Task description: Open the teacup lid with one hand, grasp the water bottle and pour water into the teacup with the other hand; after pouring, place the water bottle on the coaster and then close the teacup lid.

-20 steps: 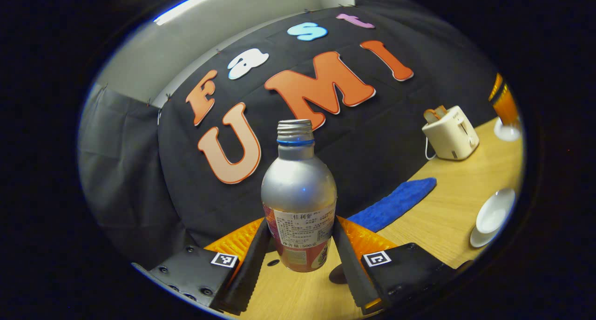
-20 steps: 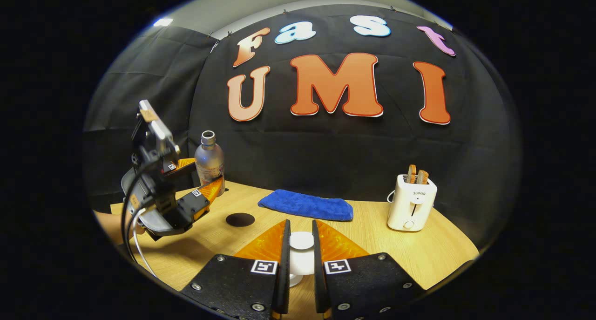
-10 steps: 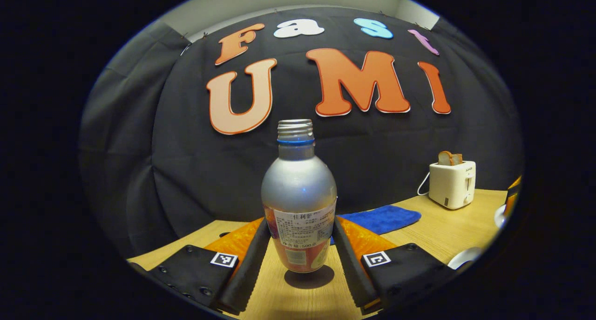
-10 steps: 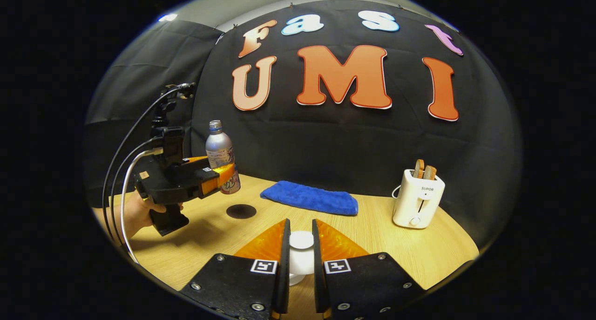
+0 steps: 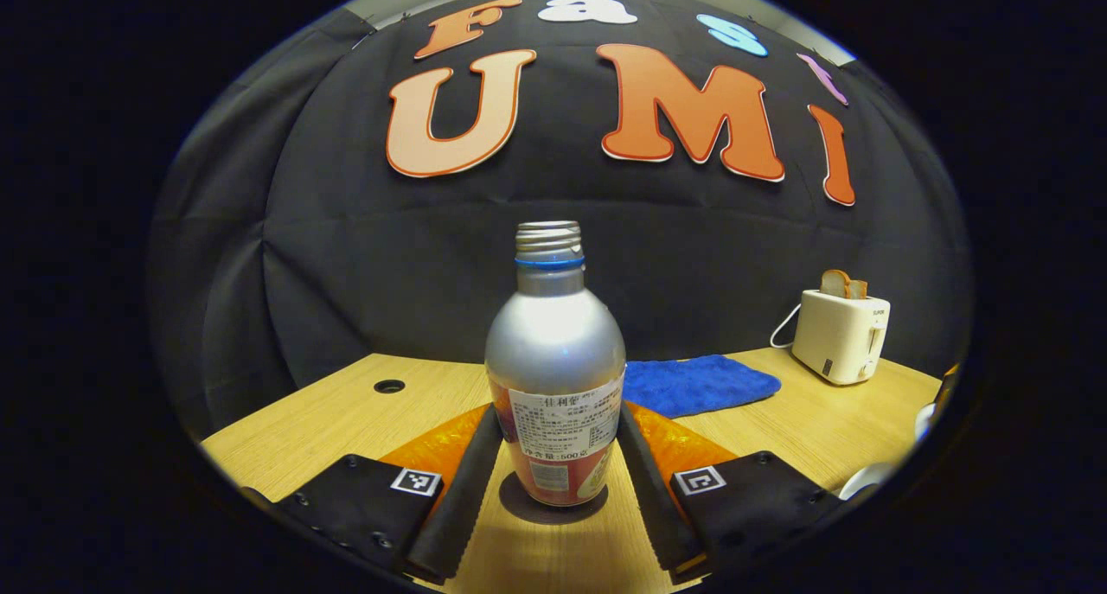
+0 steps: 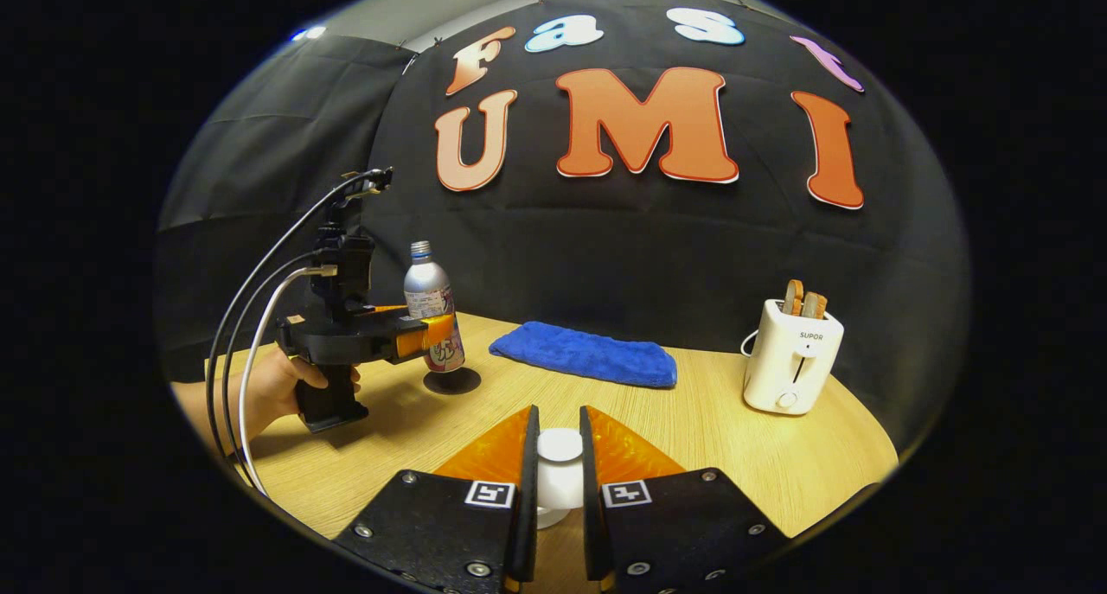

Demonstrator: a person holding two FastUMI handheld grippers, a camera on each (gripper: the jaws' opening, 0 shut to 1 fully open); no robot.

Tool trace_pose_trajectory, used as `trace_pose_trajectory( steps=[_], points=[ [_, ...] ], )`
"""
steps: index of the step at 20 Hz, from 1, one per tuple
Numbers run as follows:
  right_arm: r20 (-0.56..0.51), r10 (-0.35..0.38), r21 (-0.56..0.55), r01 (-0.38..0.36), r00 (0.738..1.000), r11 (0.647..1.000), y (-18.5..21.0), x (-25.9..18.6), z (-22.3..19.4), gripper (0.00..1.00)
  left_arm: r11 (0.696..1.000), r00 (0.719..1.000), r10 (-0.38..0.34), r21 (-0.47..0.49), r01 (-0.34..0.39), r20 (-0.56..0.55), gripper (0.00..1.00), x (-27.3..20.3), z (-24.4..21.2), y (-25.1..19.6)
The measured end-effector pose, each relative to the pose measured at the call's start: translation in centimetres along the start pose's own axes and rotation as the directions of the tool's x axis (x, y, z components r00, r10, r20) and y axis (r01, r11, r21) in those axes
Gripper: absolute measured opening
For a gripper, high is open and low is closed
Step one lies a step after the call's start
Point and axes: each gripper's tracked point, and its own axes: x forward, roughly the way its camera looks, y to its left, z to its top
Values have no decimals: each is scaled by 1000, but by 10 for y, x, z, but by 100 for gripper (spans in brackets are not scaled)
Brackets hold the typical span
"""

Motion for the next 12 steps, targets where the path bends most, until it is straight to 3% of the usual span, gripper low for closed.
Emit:
trace_pose_trajectory(
  steps=[4, 12],
  points=[
    [-11, 2, 11, -2, 1000, 1000, 0, 4, -4, 23, 1000, 1000, 4, 1, -4, -24, 80, 6, -8, 4],
    [-30, 3, 15, -3, 1000, 1000, 2, 9, -9, 23, 1000, 995, 2, -4, -2, -105, 84, 21, -36, 5]
  ],
)
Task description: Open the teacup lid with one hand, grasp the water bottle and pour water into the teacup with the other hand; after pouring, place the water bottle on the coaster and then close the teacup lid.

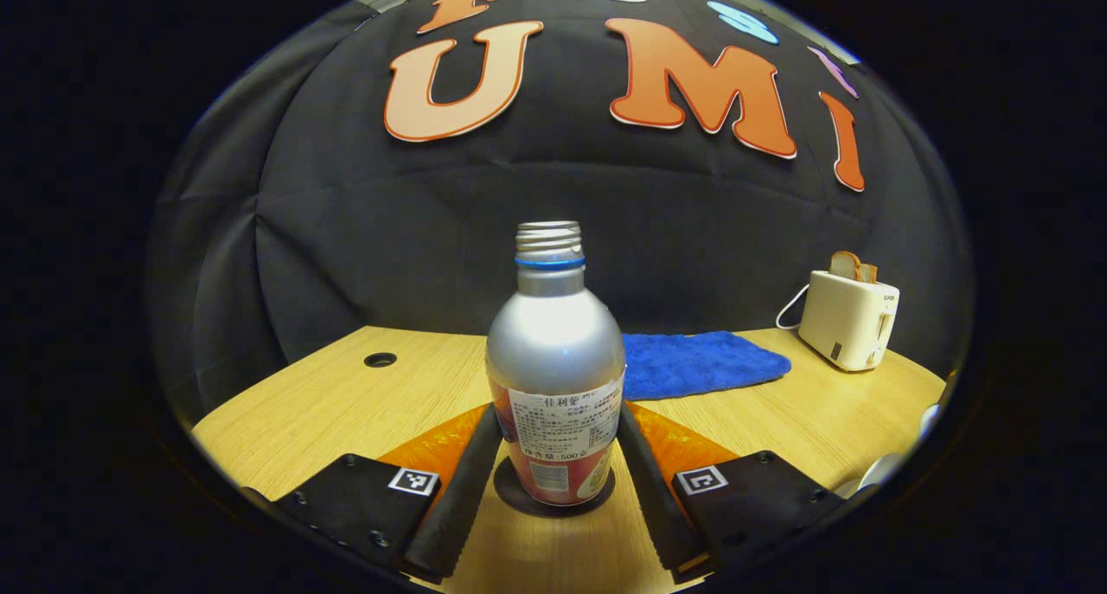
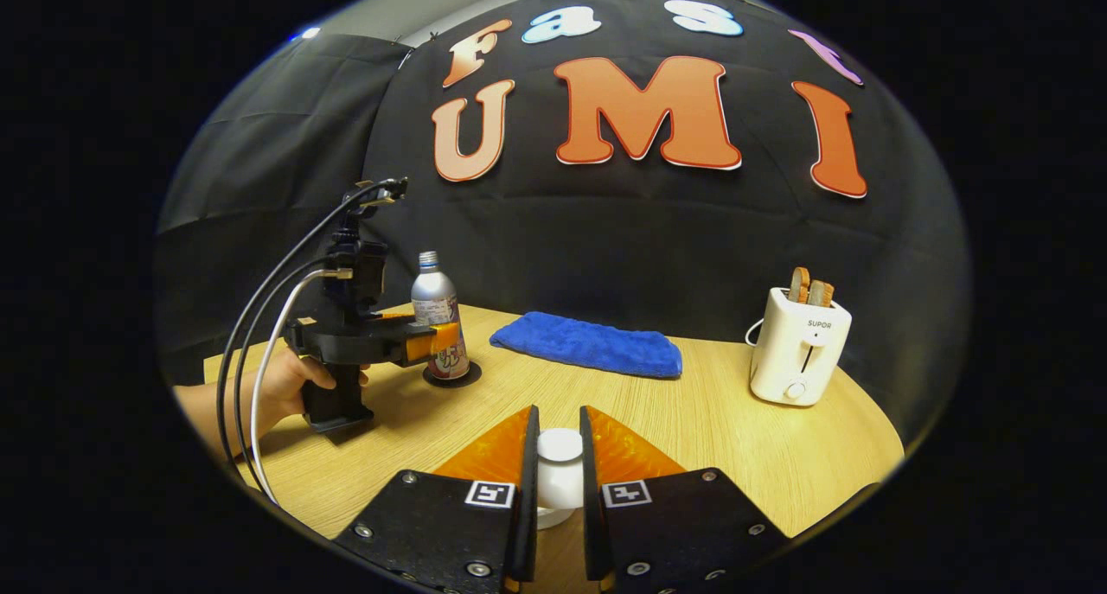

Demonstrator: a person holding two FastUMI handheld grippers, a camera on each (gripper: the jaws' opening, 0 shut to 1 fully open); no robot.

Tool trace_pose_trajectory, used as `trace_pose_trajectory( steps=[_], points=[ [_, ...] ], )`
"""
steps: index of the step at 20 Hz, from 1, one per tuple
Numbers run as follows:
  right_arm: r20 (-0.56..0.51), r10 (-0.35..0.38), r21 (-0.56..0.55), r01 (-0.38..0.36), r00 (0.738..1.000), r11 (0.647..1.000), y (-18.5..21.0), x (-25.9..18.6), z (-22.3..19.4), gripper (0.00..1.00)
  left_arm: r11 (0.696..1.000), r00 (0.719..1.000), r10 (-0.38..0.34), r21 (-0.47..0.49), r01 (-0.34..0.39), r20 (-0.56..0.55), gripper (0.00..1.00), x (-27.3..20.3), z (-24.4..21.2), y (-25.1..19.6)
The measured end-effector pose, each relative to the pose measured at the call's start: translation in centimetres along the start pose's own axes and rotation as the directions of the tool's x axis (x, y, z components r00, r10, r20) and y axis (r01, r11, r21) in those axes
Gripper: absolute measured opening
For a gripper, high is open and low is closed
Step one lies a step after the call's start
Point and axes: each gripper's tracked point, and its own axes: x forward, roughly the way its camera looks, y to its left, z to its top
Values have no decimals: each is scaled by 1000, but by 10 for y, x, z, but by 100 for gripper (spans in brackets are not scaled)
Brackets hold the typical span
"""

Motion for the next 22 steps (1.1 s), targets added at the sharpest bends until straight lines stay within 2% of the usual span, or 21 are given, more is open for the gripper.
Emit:
trace_pose_trajectory(
  steps=[3, 5, 6, 8, 9, 11, 14, 16, 17, 22],
  points=[
    [-14, 6, 9, -6, 1000, 1000, 3, 4, -4, 23, 1000, 1000, 1, -24, -1, -2, 86, 4, 1, 2],
    [-21, 8, 14, -8, 1000, 1000, 4, 8, -7, 23, 999, 1000, -1, -34, 1, -15, 84, 2, -3, 3],
    [-24, 19, 17, -18, 1000, 1000, 8, 9, -9, 23, 999, 1000, -4, -38, 3, -22, 88, 2, -4, 3],
    [-30, 29, 13, -28, 999, 1000, 12, 12, -12, 23, 999, 999, -20, -46, 18, -34, 88, -2, -6, -4],
    [-37, 28, 10, -27, 999, 1000, 13, 14, -14, 23, 999, 999, -25, -48, 24, -37, 97, -5, -6, -4],
    [-49, 35, 10, -34, 998, 999, 15, 16, -19, 23, 997, 999, -44, -68, 42, -23, 98, -13, -3, -4],
    [-60, 43, 9, -43, 997, 999, 20, 19, -26, 23, 998, 999, -41, -48, 40, -23, 97, -27, -7, -1],
    [-81, 42, -2, -43, 996, 999, 24, 21, -37, 23, 998, 999, -46, -52, 46, -2, 100, -39, -1, -3],
    [-88, 38, -16, -40, 995, 999, 24, 23, -42, 23, 997, 999, -51, -64, 52, 15, 98, -48, 4, -6],
    [-69, 26, -45, -29, 997, 999, 26, 25, -41, 23, 995, 990, -87, -41, 92, 112, 97, -84, 27, -17]
  ],
)
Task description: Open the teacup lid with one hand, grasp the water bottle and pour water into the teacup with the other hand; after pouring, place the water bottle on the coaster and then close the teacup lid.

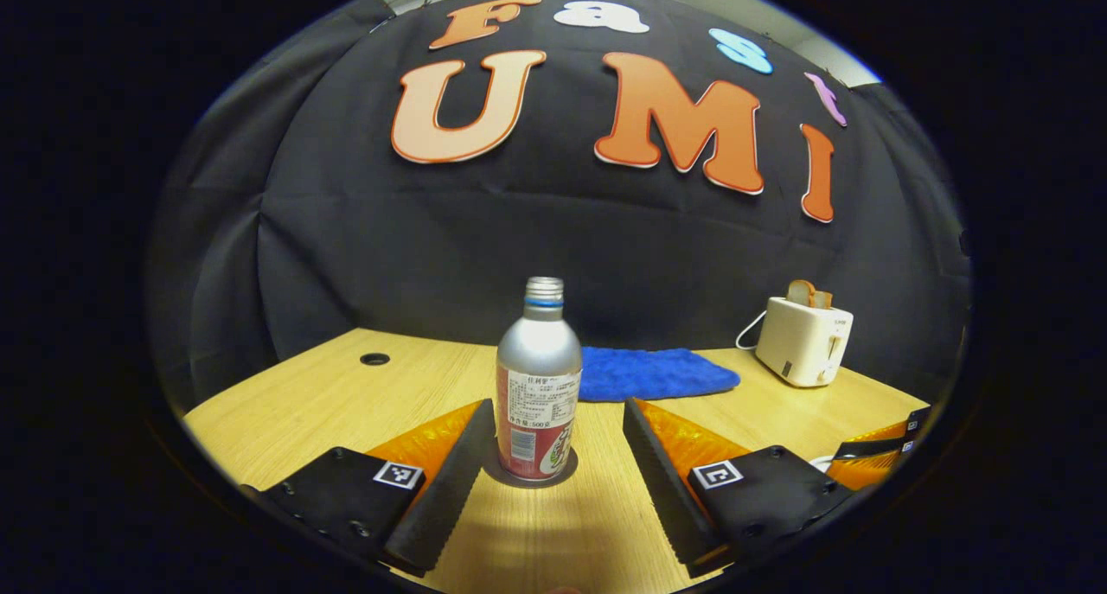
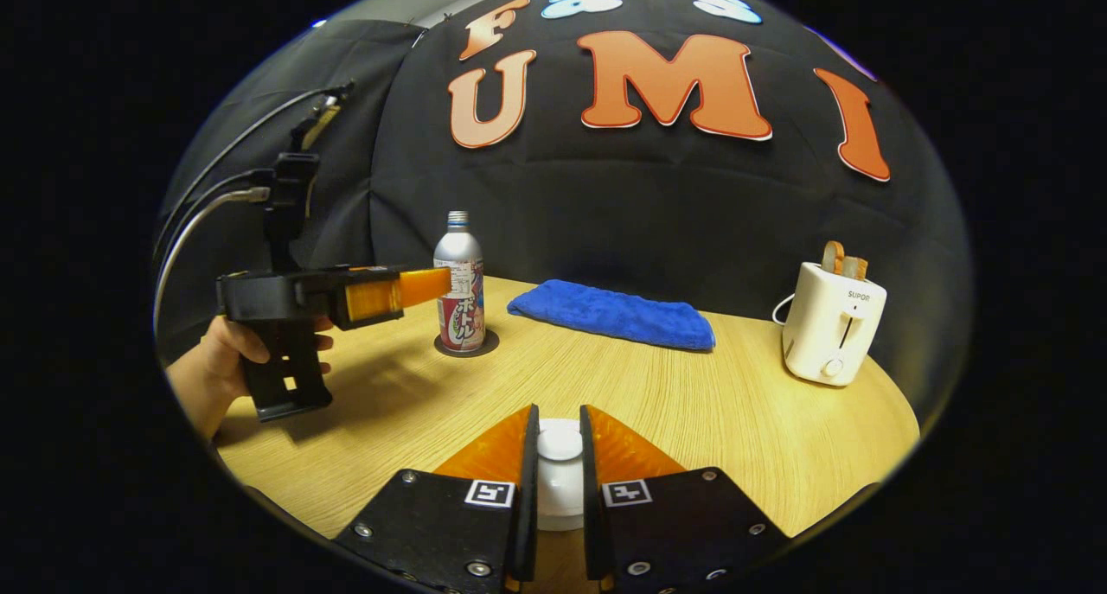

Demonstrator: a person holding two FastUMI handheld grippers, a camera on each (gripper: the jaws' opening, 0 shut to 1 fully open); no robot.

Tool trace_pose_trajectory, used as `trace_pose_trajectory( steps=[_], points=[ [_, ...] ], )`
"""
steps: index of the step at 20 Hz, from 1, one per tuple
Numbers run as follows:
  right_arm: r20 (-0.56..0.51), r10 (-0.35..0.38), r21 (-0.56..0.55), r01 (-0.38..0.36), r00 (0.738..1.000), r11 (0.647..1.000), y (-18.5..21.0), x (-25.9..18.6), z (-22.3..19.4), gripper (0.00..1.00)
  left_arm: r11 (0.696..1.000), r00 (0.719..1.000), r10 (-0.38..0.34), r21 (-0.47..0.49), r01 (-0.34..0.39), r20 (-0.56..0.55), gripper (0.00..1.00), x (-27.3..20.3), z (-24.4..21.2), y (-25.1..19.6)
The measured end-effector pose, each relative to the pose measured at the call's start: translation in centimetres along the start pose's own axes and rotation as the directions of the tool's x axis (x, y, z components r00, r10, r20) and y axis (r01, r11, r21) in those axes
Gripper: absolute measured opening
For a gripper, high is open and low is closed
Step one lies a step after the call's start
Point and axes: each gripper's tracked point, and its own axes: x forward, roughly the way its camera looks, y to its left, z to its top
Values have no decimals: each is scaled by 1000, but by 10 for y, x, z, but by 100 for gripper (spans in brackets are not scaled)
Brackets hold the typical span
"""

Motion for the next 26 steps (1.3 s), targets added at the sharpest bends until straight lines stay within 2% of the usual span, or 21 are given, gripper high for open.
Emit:
trace_pose_trajectory(
  steps=[3, 4, 5, 6, 7, 10, 11, 12, 13, 16, 18, 20, 25, 26],
  points=[
    [7, -16, -22, 16, 1000, 1000, 1, -2, 1, 26, 1000, 1000, -26, -5, 26, 14, 97, -16, 7, -9],
    [3, -20, -27, 20, 1000, 999, 1, -4, 1, 24, 1000, 999, -25, -4, 25, 21, 98, -21, 9, -9],
    [1, -20, -28, 20, 1000, 999, 3, -5, 2, 29, 1000, 999, -21, 3, 21, 24, 97, -26, 12, -9],
    [10, -21, -30, 21, 1000, 999, 4, -7, 6, 27, 1000, 1000, -7, 9, 7, 22, 97, -31, 14, -6],
    [32, -25, -36, 26, 999, 999, 4, -11, 13, 32, 1000, 1000, 2, 13, -2, 22, 97, -35, 15, -5],
    [117, -25, -50, 31, 993, 998, 7, -21, 40, 37, 999, 998, 28, 15, -29, 48, 97, -51, 27, -1],
    [144, -30, -55, 39, 989, 998, 5, -26, 50, 40, 999, 998, 43, 21, -44, 49, 97, -56, 29, 3],
    [167, -41, -58, 52, 985, 997, 3, -29, 57, 51, 998, 997, 52, 30, -54, 57, 97, -60, 33, 6],
    [188, -52, -58, 64, 981, 996, 0, -32, 64, 49, 997, 996, 62, 39, -64, 63, 97, -64, 36, 8],
    [249, -86, -31, 96, 965, 995, -11, -44, 86, 61, 994, 992, 84, 56, -90, 96, 97, -78, 50, 12],
    [272, -111, -20, 121, 956, 992, -21, -53, 97, 62, 993, 988, 95, 58, -103, 118, 97, -85, 59, 13],
    [291, -141, -25, 154, 946, 988, -32, -63, 107, 70, 993, 986, 98, 48, -105, 132, 100, -93, 66, 11],
    [341, -188, -11, 203, 921, 979, -51, -85, 124, 78, 992, 981, 106, 53, -116, 165, 100, -105, 81, 9],
    [345, -199, -2, 212, 917, 977, -54, -90, 125, 80, 992, 980, 105, 49, -115, 172, 94, -109, 83, 8]
  ],
)
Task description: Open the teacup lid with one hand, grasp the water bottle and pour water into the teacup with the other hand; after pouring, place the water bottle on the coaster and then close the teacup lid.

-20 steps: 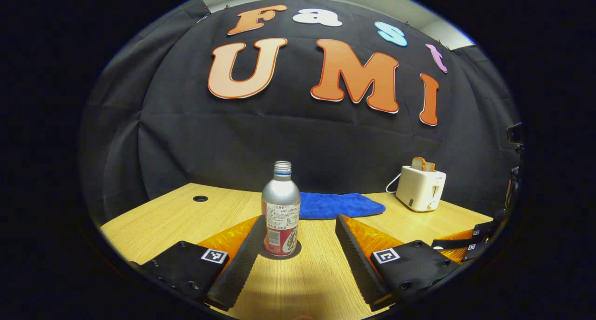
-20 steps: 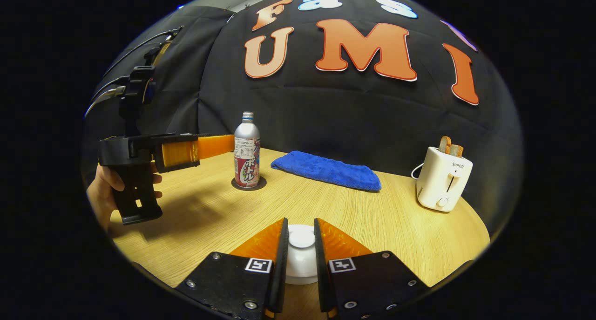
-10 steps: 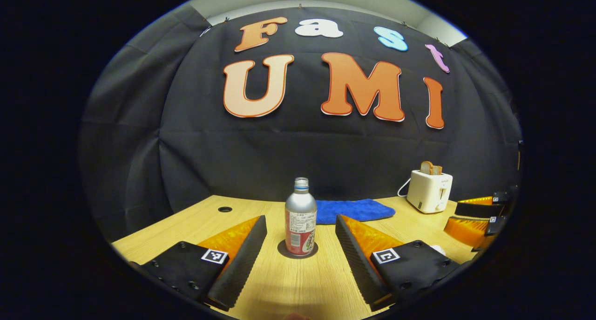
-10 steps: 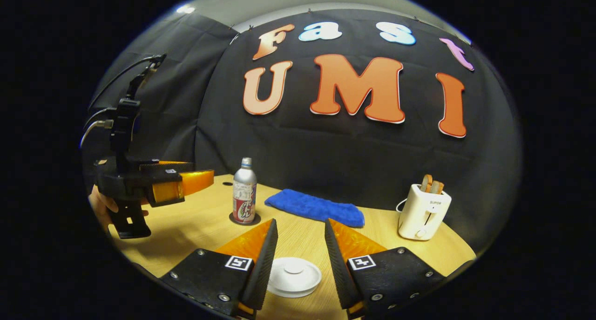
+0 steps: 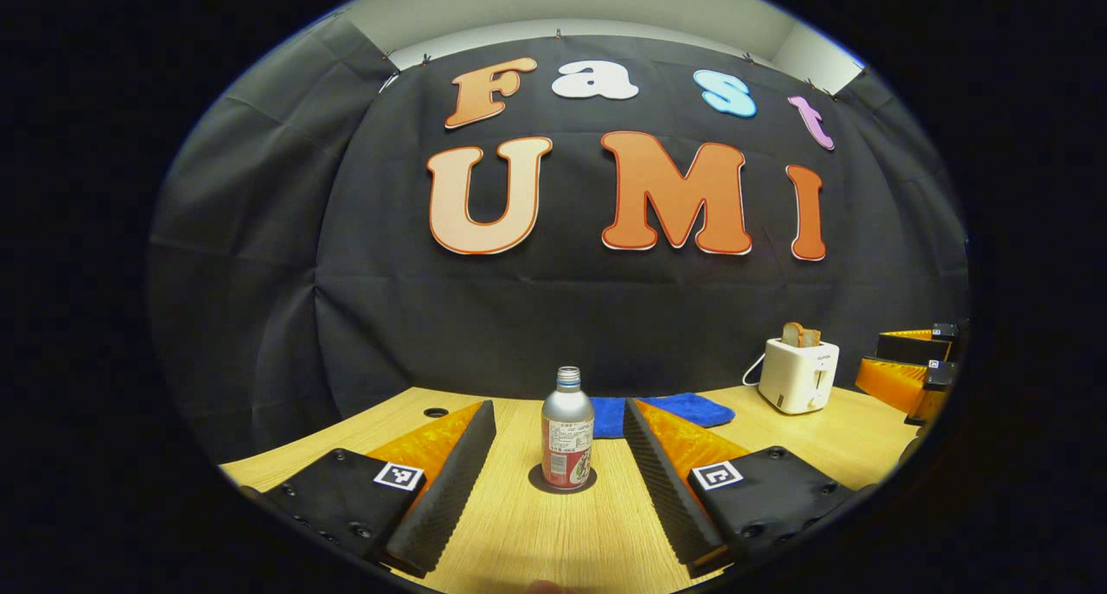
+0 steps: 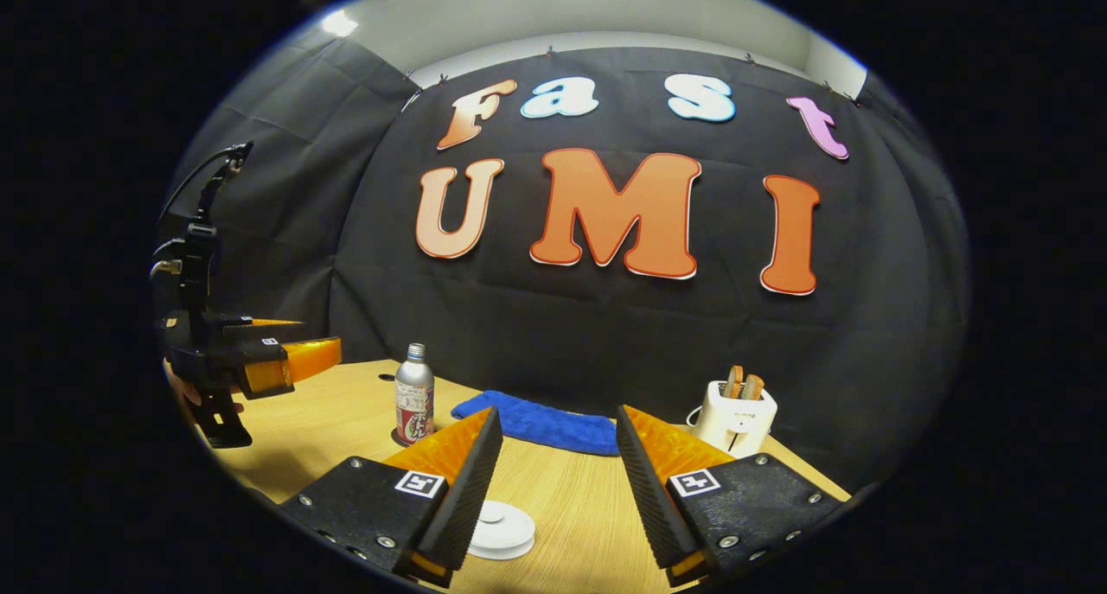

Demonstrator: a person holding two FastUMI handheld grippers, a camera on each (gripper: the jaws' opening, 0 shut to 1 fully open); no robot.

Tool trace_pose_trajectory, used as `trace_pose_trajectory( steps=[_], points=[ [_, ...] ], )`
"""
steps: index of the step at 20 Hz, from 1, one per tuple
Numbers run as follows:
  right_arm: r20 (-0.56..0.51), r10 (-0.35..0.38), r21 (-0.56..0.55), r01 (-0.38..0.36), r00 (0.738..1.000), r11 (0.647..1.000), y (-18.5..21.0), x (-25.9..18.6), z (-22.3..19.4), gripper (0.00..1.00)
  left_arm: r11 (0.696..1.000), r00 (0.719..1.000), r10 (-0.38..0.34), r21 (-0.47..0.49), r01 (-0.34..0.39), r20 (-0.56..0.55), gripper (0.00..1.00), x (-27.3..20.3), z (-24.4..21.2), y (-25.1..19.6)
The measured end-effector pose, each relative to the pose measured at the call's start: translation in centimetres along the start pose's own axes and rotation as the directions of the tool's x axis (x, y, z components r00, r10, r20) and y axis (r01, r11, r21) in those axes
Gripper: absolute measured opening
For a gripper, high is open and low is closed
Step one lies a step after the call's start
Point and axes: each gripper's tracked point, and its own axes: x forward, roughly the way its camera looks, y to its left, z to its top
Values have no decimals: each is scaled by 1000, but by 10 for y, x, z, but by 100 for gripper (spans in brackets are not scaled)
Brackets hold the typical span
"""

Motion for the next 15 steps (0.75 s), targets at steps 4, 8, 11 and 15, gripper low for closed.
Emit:
trace_pose_trajectory(
  steps=[4, 8, 11, 15],
  points=[
    [22, -41, 30, 41, 999, 999, -15, -6, 9, 83, 1000, 1000, 3, -14, -3, 13, 94, -4, 4, -2],
    [34, -73, 21, 72, 997, 997, -27, -11, 16, 83, 1000, 999, 19, -14, -19, 28, 100, -10, 10, 1],
    [48, -84, 11, 84, 995, 996, -28, -13, 23, 83, 999, 999, 31, -9, -31, 26, 100, -13, 9, 4],
    [55, -68, 17, 67, 996, 998, -21, -11, 23, 84, 999, 999, 33, -2, -33, 23, 97, -18, 6, 6]
  ],
)
